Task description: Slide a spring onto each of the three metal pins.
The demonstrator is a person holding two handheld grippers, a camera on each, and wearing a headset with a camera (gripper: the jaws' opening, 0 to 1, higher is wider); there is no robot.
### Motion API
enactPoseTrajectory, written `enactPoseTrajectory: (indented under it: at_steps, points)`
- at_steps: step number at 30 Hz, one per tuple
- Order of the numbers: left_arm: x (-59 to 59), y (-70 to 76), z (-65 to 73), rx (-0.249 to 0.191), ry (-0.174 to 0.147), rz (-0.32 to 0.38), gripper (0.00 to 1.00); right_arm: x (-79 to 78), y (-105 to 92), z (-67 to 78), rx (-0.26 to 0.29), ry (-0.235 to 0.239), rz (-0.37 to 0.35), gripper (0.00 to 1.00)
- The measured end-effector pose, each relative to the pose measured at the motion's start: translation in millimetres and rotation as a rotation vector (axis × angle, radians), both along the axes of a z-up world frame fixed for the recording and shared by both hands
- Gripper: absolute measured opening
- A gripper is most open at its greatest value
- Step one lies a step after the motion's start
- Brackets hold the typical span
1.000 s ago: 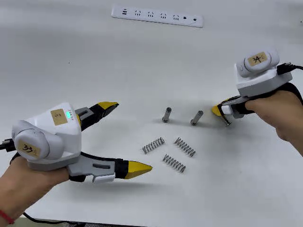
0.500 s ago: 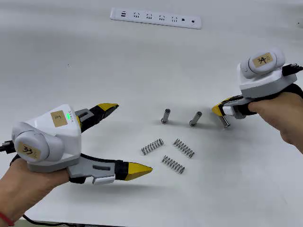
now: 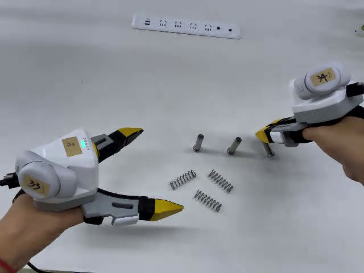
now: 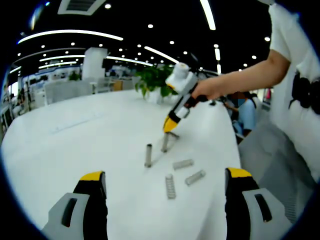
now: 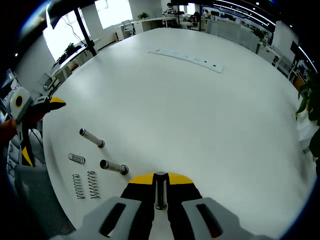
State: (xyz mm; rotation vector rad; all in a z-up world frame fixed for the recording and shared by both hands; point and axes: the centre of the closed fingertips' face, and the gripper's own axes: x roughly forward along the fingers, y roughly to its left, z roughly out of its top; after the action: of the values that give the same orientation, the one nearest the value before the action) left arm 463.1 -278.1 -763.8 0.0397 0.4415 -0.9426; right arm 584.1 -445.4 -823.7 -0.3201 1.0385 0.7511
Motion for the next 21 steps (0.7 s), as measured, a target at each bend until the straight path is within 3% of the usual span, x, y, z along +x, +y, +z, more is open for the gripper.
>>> enactPoseTrajectory:
  at_steps: [21]
  points:
    - [-2.5, -2.8, 2.7, 0.006, -0.004, -0.009, 0.99, -12.5, -4.8, 15.9, 0.055, -0.053, -0.018, 0.09]
